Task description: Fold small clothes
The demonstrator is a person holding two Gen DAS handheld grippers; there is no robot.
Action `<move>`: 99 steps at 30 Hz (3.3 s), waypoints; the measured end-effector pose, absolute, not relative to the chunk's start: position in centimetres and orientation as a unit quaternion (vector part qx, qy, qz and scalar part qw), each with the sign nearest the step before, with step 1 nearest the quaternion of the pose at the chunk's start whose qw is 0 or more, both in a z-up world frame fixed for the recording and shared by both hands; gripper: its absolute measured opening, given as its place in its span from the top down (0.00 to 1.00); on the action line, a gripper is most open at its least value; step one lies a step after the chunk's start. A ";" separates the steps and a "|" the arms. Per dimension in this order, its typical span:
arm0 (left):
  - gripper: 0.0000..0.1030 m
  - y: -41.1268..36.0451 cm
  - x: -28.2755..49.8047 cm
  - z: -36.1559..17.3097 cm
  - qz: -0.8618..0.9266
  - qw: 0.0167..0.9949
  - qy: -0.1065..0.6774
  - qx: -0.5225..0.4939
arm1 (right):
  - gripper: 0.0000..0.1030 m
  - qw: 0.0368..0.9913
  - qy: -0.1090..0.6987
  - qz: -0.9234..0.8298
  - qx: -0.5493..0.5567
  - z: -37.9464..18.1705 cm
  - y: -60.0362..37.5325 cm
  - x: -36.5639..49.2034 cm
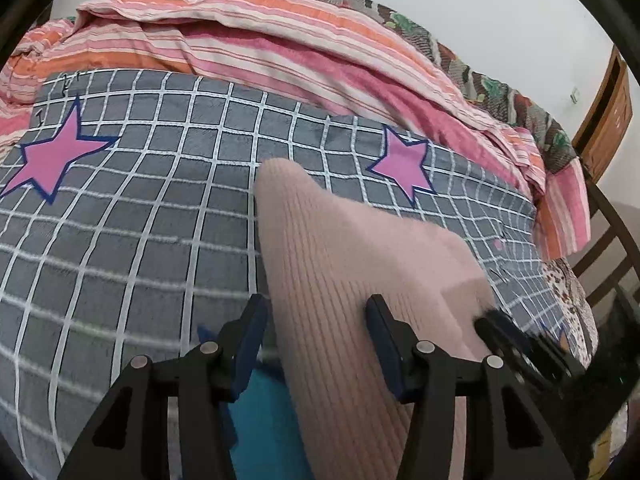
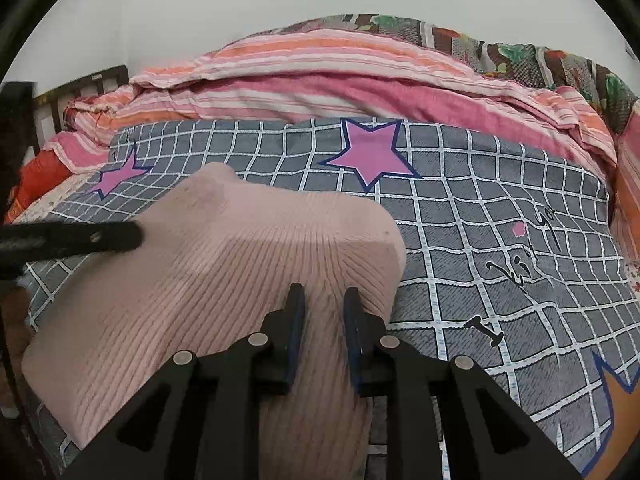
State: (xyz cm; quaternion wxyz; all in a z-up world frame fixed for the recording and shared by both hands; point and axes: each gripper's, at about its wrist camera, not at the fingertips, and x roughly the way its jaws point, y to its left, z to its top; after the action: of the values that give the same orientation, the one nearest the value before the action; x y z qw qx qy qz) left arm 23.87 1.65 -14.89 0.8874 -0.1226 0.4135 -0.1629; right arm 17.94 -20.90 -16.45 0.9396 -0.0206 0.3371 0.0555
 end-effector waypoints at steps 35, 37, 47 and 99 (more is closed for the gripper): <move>0.64 1.8 29.7 -17.2 -0.080 0.910 0.385 -0.131 | 0.80 0.946 0.316 0.069 0.020 -16.6 -21.9 17.9; 0.64 1.5 29.5 -17.1 -0.084 0.910 0.387 -0.124 | 0.80 0.946 0.317 0.071 0.024 -16.6 -22.0 18.0; 0.68 -0.2 24.5 -15.2 -0.153 0.905 0.389 -0.076 | 0.79 0.932 0.319 0.126 0.116 -16.8 -24.8 18.4; 0.45 0.4 13.6 -16.3 -0.166 0.889 0.415 -0.096 | 0.69 0.918 0.382 0.062 0.086 -15.1 -23.8 13.6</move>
State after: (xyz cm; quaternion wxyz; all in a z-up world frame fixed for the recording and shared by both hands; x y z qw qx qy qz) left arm 13.56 0.40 -16.26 0.8894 -0.0963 0.4146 -0.1664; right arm 13.57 -23.84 -15.07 0.9180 0.0856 0.3822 0.0622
